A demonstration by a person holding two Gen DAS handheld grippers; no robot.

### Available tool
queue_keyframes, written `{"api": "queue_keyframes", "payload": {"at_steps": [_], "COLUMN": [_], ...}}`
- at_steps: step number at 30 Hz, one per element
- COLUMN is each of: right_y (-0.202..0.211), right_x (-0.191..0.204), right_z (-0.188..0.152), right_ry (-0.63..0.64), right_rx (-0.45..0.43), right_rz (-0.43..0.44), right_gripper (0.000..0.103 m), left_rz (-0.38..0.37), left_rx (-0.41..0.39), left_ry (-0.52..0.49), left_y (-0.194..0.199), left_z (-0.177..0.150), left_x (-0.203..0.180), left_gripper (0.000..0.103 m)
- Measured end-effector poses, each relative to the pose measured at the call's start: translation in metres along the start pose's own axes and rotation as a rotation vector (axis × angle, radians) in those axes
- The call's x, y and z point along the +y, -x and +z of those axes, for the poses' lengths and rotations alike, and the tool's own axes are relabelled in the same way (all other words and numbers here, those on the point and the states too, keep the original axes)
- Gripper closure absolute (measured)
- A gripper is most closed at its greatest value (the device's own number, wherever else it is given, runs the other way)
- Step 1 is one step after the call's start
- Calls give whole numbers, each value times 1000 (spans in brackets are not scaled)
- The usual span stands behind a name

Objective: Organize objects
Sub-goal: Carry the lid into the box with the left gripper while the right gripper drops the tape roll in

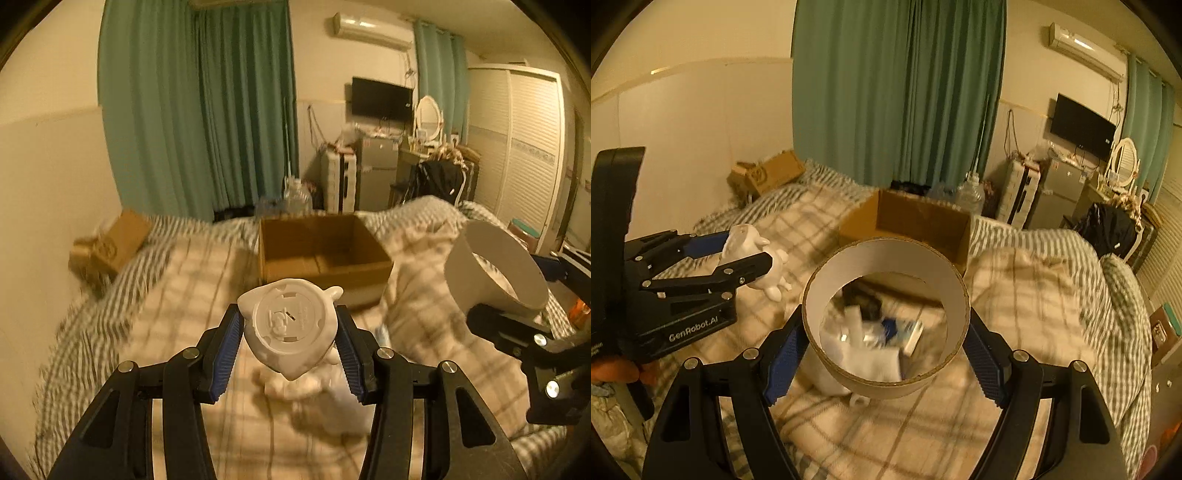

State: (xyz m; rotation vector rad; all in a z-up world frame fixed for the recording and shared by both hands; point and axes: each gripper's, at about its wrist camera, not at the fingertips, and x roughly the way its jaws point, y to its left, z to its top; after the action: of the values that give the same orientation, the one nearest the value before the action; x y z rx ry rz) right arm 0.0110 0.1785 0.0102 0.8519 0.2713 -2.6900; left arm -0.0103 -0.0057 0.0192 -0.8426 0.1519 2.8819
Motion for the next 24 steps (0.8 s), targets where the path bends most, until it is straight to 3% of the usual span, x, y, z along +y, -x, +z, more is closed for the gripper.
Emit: {"api": "queue_keyframes", "payload": {"at_steps": [10,18,24], "right_y": [-28,-95,-159], "right_x": [-36,-59,-75], "right_z": [64,105,121], "right_ry": [-7,-4,-13], "right_rx": [-63,-39,13], "right_rz": [-44,-64,-69], "right_gripper": [24,24,24], "left_rz": [-4,-7,1], "left_rx": [-59,-16,39], "left_ry": [-42,-35,-33], "left_y": [-48,-126,-182], "left_z": [62,93,89], "left_x": [-12,-11,-10], "left_gripper": [52,52,52]}}
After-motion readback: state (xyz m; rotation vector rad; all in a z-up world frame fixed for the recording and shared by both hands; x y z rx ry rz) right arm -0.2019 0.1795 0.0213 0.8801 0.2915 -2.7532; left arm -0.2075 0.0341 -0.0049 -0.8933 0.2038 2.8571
